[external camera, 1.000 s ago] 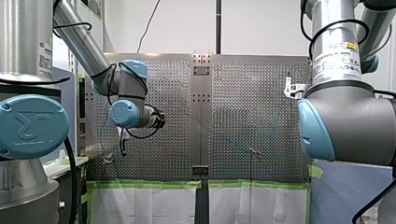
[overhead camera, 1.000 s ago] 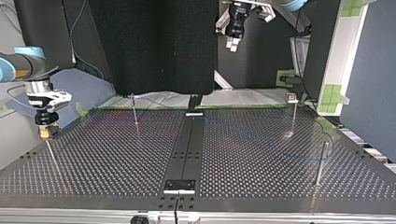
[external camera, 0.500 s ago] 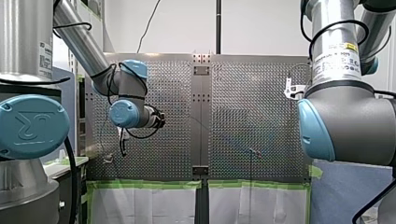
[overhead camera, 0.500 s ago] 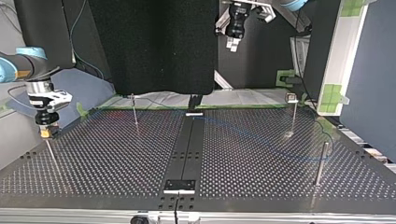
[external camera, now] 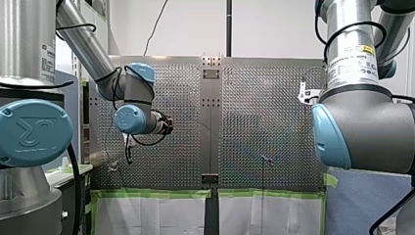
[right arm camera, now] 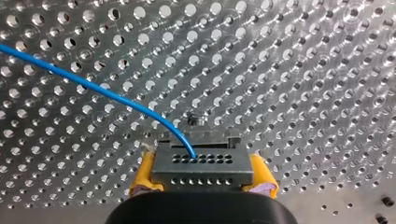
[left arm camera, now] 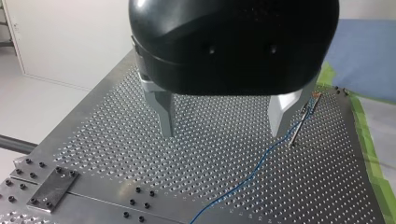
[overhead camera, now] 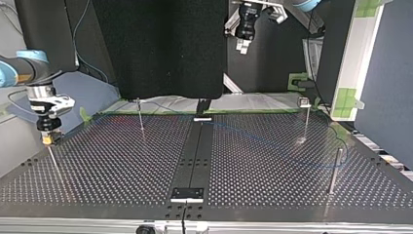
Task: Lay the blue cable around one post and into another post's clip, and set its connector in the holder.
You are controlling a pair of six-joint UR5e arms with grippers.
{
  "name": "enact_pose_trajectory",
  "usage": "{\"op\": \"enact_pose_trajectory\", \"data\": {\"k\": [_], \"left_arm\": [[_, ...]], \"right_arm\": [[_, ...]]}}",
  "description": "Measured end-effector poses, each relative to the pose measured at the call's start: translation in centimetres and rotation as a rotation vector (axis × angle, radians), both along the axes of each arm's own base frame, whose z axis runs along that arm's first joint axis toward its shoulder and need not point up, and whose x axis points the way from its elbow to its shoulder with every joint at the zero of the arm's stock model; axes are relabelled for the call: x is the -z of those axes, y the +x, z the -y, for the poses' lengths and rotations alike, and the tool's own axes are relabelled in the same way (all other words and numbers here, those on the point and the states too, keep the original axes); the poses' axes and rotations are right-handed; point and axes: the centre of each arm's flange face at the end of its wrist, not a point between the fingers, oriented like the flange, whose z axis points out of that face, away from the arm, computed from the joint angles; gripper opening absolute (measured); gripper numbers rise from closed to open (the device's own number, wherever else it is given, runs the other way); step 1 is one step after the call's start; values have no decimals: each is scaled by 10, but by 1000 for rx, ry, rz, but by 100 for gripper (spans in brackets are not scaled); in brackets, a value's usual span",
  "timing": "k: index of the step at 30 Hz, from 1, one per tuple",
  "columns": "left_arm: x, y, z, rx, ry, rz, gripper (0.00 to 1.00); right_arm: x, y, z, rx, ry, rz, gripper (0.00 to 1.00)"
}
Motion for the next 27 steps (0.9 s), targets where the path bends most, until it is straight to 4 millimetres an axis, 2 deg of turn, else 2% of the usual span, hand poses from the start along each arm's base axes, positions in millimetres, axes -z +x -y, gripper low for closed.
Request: {"op": "enact_pose_trajectory", "data": {"k": [27], "left_arm": [[0,1,-1,-2,3,0,100]], "right_arm": [[6,-1,3,-25,-4,-19,0]]}}
